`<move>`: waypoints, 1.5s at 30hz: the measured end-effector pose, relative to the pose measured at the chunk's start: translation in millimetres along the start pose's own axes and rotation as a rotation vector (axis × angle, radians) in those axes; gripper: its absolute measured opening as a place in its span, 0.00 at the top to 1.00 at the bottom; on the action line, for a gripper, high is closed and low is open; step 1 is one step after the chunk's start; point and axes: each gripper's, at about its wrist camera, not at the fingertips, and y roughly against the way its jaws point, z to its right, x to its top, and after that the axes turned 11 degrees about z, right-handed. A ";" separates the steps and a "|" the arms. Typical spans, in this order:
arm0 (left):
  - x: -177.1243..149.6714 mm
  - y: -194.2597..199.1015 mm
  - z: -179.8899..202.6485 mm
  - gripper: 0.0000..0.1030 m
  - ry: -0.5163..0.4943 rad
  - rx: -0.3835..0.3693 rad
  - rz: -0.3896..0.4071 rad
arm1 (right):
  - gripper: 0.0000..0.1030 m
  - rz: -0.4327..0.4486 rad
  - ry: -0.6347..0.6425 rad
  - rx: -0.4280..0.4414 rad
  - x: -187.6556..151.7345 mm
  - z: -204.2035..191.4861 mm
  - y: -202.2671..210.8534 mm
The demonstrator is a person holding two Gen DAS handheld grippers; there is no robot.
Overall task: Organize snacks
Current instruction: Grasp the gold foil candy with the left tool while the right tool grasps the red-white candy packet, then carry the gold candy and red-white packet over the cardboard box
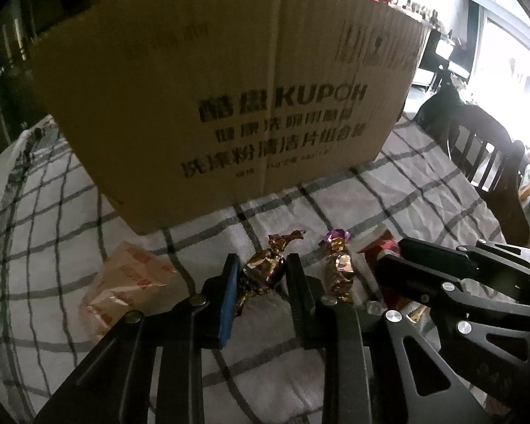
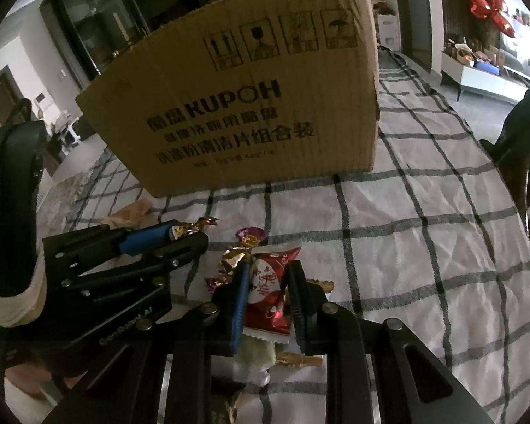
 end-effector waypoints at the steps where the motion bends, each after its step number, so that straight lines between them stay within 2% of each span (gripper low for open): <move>1: 1.0 3.0 0.0 0.74 0.000 0.004 0.005 | 0.77 0.004 0.000 0.001 0.6 -0.2 2.0; 14: 3.5 55.0 -1.0 0.75 0.037 -0.004 0.072 | 0.77 0.072 0.010 0.024 9.8 -11.3 38.6; 22: 17.2 90.5 4.9 0.75 0.046 0.005 0.151 | 0.77 0.137 0.019 0.039 21.6 -18.0 66.4; 33: 51.2 129.5 7.3 0.74 0.039 0.015 0.280 | 0.77 0.247 0.043 0.067 51.5 -27.8 99.3; 45: 97.4 136.0 -3.3 0.74 0.020 0.063 0.358 | 0.78 0.360 0.078 0.072 101.4 -35.0 110.0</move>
